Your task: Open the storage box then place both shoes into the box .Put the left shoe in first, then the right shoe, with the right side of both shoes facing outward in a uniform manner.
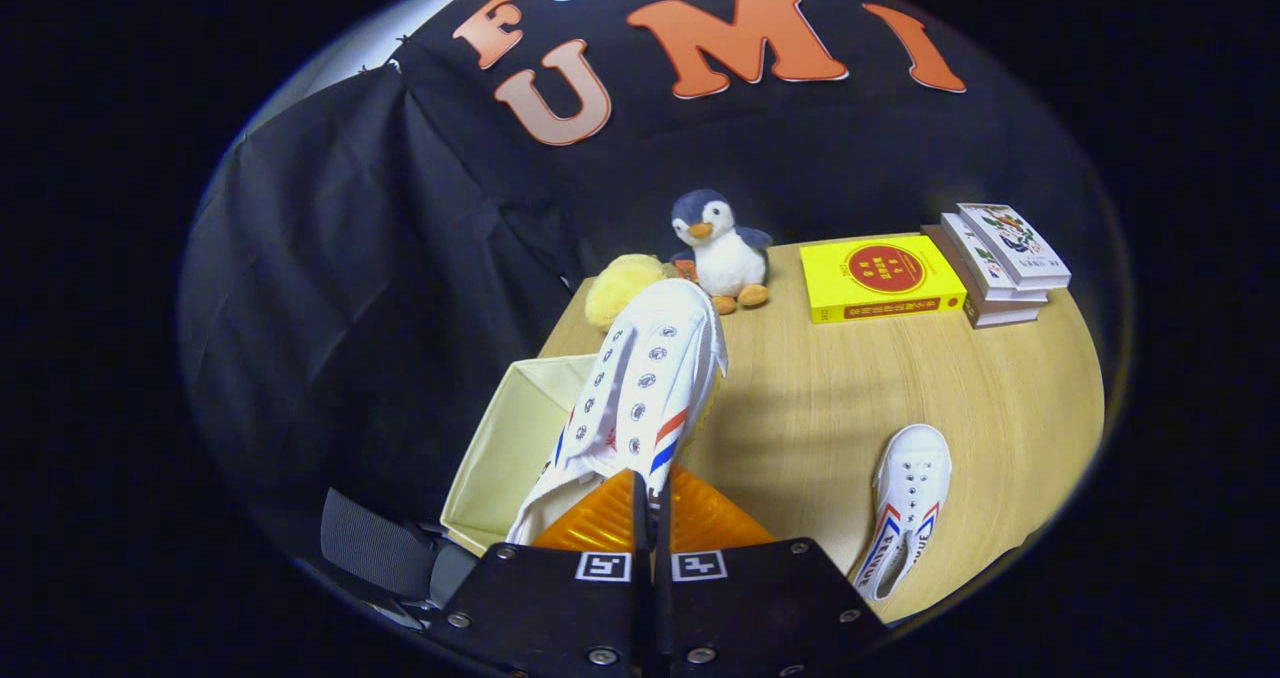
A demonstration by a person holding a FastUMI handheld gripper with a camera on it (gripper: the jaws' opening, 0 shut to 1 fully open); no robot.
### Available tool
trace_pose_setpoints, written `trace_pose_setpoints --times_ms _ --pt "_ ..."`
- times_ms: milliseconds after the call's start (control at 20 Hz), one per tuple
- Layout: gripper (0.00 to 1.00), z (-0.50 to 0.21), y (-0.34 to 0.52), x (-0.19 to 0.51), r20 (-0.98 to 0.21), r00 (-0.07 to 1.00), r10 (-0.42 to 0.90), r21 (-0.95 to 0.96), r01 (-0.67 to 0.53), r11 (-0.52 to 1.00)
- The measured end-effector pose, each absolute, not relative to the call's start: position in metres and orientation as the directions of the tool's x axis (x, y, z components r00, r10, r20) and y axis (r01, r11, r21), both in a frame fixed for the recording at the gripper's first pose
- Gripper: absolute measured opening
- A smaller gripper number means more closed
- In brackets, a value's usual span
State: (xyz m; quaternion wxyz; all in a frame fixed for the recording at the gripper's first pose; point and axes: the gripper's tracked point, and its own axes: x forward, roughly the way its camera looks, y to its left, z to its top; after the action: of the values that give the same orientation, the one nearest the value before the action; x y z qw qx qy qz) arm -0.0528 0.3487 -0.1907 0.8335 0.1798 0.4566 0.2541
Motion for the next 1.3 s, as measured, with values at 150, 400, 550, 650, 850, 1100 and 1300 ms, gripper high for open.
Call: trace_pose_setpoints --times_ms 150,400,550,650,850,1100,1300 --pt "0.0 -0.18 0.395 -0.056 -0.659 0.418 0.625 0.539 -0.317 0.78" --pt "0.0 -0.206 0.464 -0.075 -0.696 0.303 0.651 0.551 -0.355 0.755" --pt "0.01 -0.226 0.487 -0.088 -0.743 0.246 0.622 0.524 -0.364 0.77" --pt "0.01 -0.238 0.498 -0.097 -0.774 0.212 0.597 0.509 -0.353 0.785" --pt "0.01 -0.263 0.513 -0.102 -0.815 0.158 0.558 0.487 -0.337 0.806" --pt "0.03 -0.289 0.53 -0.107 -0.855 0.122 0.504 0.464 -0.253 0.849" --pt "0.05 -0.306 0.536 -0.115 -0.867 0.054 0.495 0.472 -0.229 0.851"
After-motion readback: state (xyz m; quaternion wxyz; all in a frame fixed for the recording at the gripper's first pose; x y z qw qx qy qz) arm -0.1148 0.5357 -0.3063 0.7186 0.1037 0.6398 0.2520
